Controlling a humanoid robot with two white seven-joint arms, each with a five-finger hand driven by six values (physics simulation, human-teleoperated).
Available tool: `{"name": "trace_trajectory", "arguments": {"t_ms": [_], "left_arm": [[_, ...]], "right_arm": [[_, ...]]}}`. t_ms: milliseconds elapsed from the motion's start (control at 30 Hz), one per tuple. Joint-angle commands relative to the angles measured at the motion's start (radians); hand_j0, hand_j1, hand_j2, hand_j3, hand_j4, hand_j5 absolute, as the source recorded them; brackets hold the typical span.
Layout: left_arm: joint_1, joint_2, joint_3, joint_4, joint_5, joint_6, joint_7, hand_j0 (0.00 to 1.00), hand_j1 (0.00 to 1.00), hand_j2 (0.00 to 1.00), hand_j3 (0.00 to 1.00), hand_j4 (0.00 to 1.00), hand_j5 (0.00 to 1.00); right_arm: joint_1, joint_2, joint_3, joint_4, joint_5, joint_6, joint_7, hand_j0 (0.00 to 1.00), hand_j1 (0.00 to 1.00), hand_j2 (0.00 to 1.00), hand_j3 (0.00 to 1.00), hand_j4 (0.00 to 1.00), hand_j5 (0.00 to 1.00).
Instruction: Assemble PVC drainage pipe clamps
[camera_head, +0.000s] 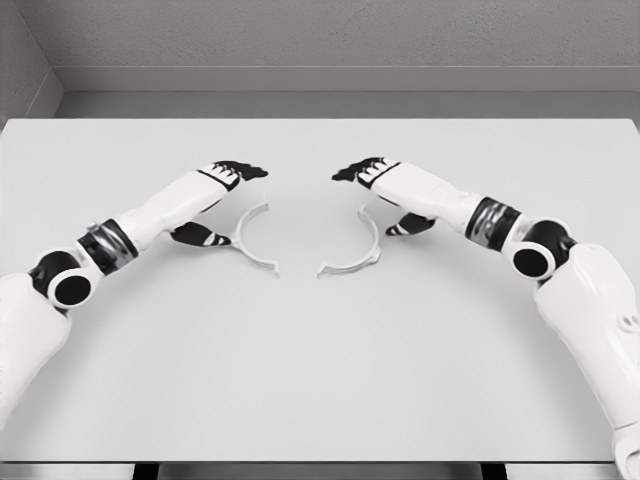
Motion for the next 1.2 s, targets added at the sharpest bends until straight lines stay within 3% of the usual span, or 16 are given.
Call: {"name": "trace_trajectory", "arguments": {"t_ms": [0, 367, 500, 600, 800, 900, 1000, 1167], "left_arm": [[0.0, -0.008, 0.001, -0.001, 0.002, 0.001, 0.001, 1.0, 1.0, 1.0, 1.0, 1.0, 1.0], [0.0, -0.042, -0.001, -0.001, -0.02, 0.001, 0.001, 1.0, 1.0, 1.0, 1.0, 1.0, 1.0], [-0.002, -0.037, 0.002, 0.004, -0.018, 0.001, 0.001, 1.0, 1.0, 1.0, 1.0, 1.0, 1.0], [-0.015, -0.018, 0.01, 0.022, -0.012, 0.001, 0.001, 1.0, 1.0, 1.0, 1.0, 1.0, 1.0], [-0.087, 0.001, 0.01, 0.117, -0.004, 0.001, 0.002, 1.0, 1.0, 1.0, 1.0, 1.0, 1.0], [-0.126, 0.001, 0.001, 0.16, -0.006, 0.001, 0.002, 1.0, 1.0, 1.0, 1.0, 1.0, 1.0], [-0.15, 0.002, 0.002, 0.183, -0.006, 0.001, 0.001, 1.0, 1.0, 1.0, 1.0, 1.0, 1.0], [-0.17, 0.002, 0.002, 0.212, -0.006, 0.001, 0.002, 1.0, 1.0, 1.0, 1.0, 1.0, 1.0]], "right_arm": [[-0.002, 0.017, 0.003, 0.034, -0.005, 0.001, -0.001, 1.0, 1.0, 1.0, 1.0, 1.0, 1.0], [-0.017, 0.066, 0.02, 0.042, -0.002, 0.001, 0.001, 1.0, 1.0, 1.0, 1.0, 1.0, 1.0], [-0.018, 0.042, 0.008, 0.05, -0.003, 0.001, -0.002, 1.0, 1.0, 1.0, 1.0, 1.0, 1.0], [-0.002, 0.006, -0.049, 0.031, -0.009, 0.001, -0.001, 1.0, 1.0, 1.0, 1.0, 1.0, 1.0], [0.089, -0.106, -0.053, -0.163, -0.022, 0.001, -0.007, 1.0, 1.0, 1.0, 1.0, 1.0, 1.0], [0.173, -0.132, -0.102, -0.309, -0.023, 0.001, -0.005, 1.0, 1.0, 1.0, 1.0, 1.0, 1.0], [0.216, -0.139, -0.107, -0.354, -0.023, 0.001, -0.004, 1.0, 1.0, 1.0, 1.0, 1.0, 1.0], [0.213, -0.132, -0.084, -0.357, -0.02, 0.001, -0.001, 1.0, 1.0, 1.0, 1.0, 1.0, 1.0]]}}
